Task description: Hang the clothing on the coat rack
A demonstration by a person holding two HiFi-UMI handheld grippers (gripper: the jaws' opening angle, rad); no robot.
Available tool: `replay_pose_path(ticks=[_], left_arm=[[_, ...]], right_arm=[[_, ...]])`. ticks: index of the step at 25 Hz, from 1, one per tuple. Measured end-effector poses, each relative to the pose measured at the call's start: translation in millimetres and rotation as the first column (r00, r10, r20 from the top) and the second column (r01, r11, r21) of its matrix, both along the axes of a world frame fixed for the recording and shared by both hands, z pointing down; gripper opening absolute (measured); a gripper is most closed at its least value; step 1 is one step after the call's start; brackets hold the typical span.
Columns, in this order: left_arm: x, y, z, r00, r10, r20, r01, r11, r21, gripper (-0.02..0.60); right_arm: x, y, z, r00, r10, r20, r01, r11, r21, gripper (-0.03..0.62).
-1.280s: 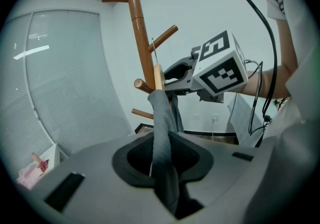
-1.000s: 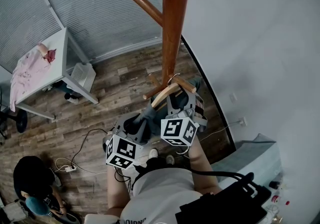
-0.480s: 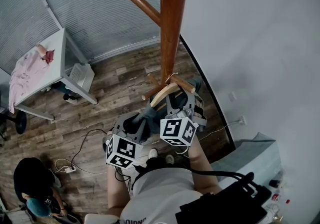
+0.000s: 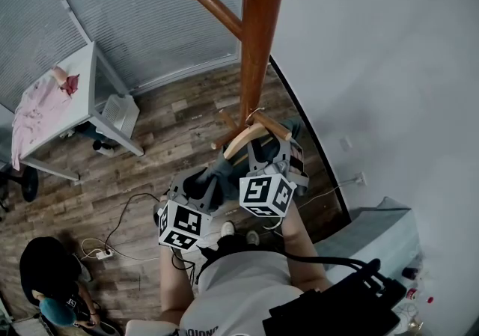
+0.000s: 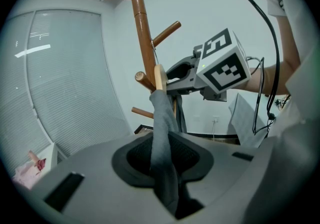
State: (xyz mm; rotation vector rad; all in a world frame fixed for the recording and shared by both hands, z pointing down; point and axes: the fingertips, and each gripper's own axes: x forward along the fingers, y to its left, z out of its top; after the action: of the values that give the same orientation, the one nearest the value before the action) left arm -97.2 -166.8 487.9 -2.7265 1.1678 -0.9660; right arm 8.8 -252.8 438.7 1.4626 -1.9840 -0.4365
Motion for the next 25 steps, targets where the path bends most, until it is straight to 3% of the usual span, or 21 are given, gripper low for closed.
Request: replay_pose_path(ticks=[15,25], left_arm=[[1,2,-2,0.999,-0.036,-0.038,0.036,0.999,0.013,0.084],[1,5,-18,0.993,-0.040,-0.110,0.044,0.998,0.038,0.089]], right_arm=[[0,10,-5,1.000,-0.021,0.024,0.020,1.000,0.013,0.232],[3,15,-11,0.999,-0.016,0.032,0.015,0.999,0.033,0.230]])
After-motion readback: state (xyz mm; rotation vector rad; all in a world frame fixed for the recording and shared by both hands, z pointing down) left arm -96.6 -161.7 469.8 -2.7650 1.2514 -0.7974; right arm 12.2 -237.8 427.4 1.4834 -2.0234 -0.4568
